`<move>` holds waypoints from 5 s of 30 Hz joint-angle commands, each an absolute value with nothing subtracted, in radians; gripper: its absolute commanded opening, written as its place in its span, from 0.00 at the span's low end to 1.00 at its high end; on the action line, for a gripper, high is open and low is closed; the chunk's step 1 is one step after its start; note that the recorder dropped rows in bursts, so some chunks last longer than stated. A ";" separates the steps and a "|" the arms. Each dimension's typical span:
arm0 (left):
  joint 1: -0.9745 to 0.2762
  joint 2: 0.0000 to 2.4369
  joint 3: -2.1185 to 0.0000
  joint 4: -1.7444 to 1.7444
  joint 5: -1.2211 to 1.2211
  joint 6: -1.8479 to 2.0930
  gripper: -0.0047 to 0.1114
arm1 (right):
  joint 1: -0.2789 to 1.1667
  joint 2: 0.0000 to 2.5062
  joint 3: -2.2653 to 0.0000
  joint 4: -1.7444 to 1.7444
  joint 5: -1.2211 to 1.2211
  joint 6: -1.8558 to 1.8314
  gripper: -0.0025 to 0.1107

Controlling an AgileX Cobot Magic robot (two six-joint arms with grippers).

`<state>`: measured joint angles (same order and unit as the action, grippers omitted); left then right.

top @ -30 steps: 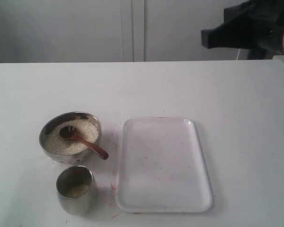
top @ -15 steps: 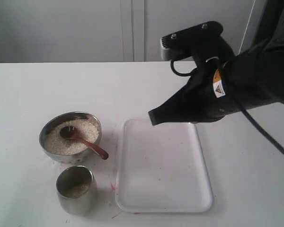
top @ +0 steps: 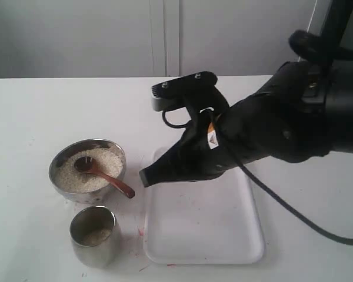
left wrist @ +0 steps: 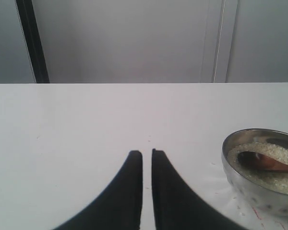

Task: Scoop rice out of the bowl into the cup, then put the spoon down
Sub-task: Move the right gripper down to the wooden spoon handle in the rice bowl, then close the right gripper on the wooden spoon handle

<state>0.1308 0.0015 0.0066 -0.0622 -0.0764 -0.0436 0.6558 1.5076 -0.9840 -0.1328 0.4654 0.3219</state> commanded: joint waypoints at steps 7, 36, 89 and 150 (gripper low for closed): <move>0.127 0.000 0.000 -0.067 -0.081 -0.049 0.16 | 0.698 1.616 -1.145 -0.131 0.464 0.310 0.02; 0.111 0.000 0.000 -0.067 -0.081 -0.049 0.16 | 0.749 1.806 -1.305 -0.130 0.494 0.199 0.02; 0.111 0.000 0.000 -0.067 -0.081 -0.049 0.16 | 0.800 1.887 -1.400 -0.089 0.583 0.134 0.42; 0.111 0.000 0.000 -0.067 -0.081 -0.049 0.16 | 0.777 1.992 -1.410 -0.086 0.519 0.134 0.36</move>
<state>0.1162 0.0015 0.0066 -0.0622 -0.0764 -0.0436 0.7848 2.0000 -1.4053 -0.0827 0.5366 0.1359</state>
